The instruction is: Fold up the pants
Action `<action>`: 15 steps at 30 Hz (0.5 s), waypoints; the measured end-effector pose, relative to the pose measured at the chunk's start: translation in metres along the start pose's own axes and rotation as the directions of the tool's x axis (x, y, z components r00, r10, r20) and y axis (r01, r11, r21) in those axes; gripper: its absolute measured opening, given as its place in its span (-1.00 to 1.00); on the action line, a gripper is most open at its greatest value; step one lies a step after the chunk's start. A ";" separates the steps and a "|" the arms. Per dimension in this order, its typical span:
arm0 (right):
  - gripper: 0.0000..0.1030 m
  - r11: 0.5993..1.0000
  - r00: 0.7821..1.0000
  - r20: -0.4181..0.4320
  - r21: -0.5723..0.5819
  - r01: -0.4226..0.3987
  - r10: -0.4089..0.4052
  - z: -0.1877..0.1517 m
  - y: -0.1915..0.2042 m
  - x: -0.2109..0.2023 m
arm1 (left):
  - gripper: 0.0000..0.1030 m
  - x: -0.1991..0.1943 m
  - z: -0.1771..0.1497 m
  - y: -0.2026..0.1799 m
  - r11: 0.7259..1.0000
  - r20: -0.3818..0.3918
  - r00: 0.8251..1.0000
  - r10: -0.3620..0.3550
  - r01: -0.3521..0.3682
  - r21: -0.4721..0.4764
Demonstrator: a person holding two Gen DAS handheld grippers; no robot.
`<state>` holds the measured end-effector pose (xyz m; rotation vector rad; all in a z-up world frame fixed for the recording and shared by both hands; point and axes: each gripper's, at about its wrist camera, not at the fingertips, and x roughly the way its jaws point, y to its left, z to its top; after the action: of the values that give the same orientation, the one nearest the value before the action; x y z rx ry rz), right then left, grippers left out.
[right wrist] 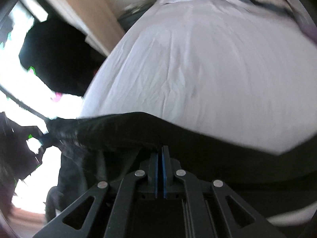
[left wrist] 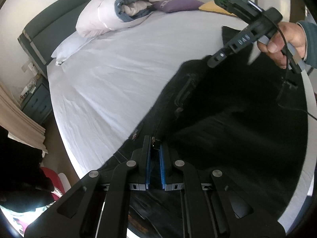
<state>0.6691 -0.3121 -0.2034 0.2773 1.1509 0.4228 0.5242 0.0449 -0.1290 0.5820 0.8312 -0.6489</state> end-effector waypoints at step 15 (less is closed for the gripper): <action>-0.91 0.984 0.996 -0.010 0.159 -0.081 0.083 -0.110 0.010 -0.023 | -0.87 0.031 -0.028 -0.022 0.996 -0.082 0.996 -0.046 0.053 0.078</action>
<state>0.5585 -0.3145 -0.2230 0.4622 1.1939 0.4068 0.5105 0.0407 -0.1746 0.6653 0.9004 -0.7105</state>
